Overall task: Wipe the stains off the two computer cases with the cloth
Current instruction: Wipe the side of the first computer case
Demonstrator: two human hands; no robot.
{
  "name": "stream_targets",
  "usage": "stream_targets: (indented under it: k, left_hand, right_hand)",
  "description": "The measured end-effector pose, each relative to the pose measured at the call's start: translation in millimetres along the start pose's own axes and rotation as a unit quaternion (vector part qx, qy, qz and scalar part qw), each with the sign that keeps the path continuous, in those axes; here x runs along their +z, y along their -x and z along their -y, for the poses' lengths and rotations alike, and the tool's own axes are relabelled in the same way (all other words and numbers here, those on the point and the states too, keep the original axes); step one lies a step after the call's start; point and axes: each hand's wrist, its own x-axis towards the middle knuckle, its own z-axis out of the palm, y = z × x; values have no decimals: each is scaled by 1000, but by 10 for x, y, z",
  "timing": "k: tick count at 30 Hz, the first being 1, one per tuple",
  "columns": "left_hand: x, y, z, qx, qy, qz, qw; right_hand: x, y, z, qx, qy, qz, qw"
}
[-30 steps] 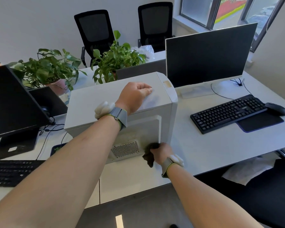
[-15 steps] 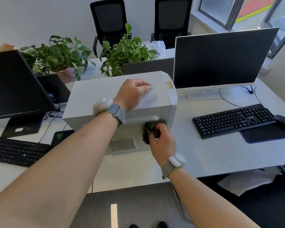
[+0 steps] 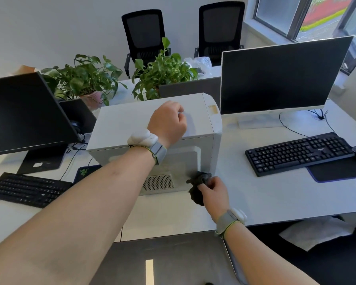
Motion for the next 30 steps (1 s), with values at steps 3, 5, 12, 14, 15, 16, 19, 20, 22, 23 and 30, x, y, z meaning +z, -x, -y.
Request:
stream_targets:
  k: [3,5,12,14,15,16,19,20,22,23,30]
  left_hand:
    - [-118,-23,63,13,-25,53,998]
    - [-276,-16,224,32,-30,40,998]
    - [-533,59,769,38,-70,102,992]
    - [-503,39,796,48,-88,105,989]
    - [-490,28,808,55,-95,101,989]
    - [-480,19,825,58,-99,100,988]
    - [-446,5,864,61,-108,91,988]
    - [-438,1,863,65,-111,88,988]
    - [-432,-7,866,66,-113,85,988]
    - [-430,-13,872,65,-114,84,988]
    - [-406,-12,854,54,-110,79,989]
  right_hand:
    - [40,162,245,-98,-10,-12,995]
    - [62,251,421,-194,10,-18,981]
    - [390,87,626,-432,260,-168,847]
    - [497,39,532,-424,291,-186,837]
    - [541,39,467,-417,304,-185,836]
    - [582,32,383,-396,319,-177,843]
    - [665,-46,46,-193,385,-102,897]
    - [674,-52,-46,-101,400,-66,909]
    - [683,7,-170,4,375,-28,926]
    - [705,64,-201,17,349,-37,936]
    - [897,355,351,-241,153,-249,926]
